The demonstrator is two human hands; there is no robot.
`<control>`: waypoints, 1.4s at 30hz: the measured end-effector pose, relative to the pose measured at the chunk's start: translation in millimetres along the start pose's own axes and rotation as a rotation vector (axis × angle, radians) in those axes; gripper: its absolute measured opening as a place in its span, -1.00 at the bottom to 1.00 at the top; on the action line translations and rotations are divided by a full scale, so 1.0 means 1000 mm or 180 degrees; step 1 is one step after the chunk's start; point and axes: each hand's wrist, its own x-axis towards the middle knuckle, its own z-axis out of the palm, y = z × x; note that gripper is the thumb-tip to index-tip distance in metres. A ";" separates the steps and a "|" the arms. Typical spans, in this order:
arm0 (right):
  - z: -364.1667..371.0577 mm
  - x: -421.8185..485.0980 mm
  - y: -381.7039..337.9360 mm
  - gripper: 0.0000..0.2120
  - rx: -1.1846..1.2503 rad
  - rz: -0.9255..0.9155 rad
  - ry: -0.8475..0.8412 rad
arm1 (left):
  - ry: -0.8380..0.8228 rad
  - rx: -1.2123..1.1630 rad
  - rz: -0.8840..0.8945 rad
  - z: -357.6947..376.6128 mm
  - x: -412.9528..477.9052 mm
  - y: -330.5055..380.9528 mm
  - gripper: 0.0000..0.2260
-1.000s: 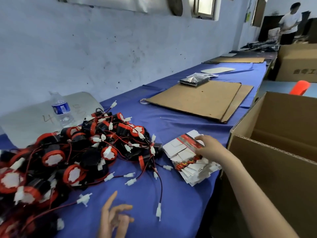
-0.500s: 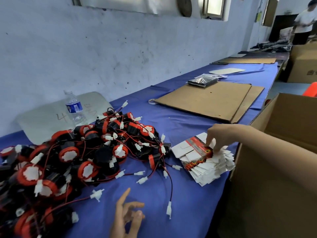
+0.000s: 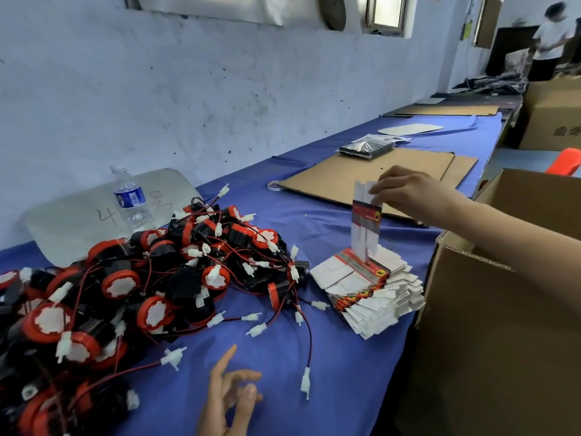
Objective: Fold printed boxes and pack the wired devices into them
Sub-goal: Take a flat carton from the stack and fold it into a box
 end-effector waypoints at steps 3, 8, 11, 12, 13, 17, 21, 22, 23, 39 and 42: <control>-0.003 -0.001 -0.012 -0.92 0.0162 0.0313 0.0273 | 0.0001 -0.0041 -0.0023 0.000 0.001 0.001 -0.63; -0.007 0.005 -0.061 -0.90 0.2017 0.1725 0.0683 | -0.0050 -0.0008 -0.0132 0.000 -0.002 0.008 -0.58; 0.004 0.005 -0.112 -0.88 0.3704 0.2113 0.0246 | -0.0076 0.0031 -0.0103 -0.001 -0.004 0.020 -0.63; 0.013 0.004 -0.131 -0.92 0.4060 0.2174 0.0127 | -0.0041 -0.0003 -0.0106 -0.002 -0.007 0.023 -0.64; 0.021 0.001 -0.149 -0.94 0.4360 0.2252 0.0012 | 0.0013 -0.0062 -0.0150 -0.002 -0.009 0.026 -0.58; 0.057 -0.008 -0.208 -0.88 0.5019 0.2304 -0.0531 | 0.0748 -0.0499 -0.0827 -0.007 -0.020 0.033 -0.66; 0.075 -0.013 -0.230 -0.87 0.5211 0.2710 -0.0442 | 0.1337 -0.0711 -0.1426 -0.003 -0.011 0.039 -0.79; 0.078 -0.011 -0.232 -0.87 0.5177 0.2778 -0.0333 | 0.1296 -0.0725 -0.1371 -0.004 -0.007 0.037 -0.80; 0.079 -0.010 -0.234 -0.87 0.5132 0.2827 -0.0205 | 0.1179 -0.0760 -0.1290 -0.006 -0.006 0.035 -0.78; 0.060 -0.011 -0.146 -0.90 0.3625 0.4146 0.2265 | 0.1467 -0.1094 -0.0840 -0.014 0.004 0.020 -0.82; 0.076 -0.026 -0.122 -0.80 0.2794 0.4665 0.1908 | 0.1434 -0.1061 -0.0823 -0.013 0.004 0.018 -0.81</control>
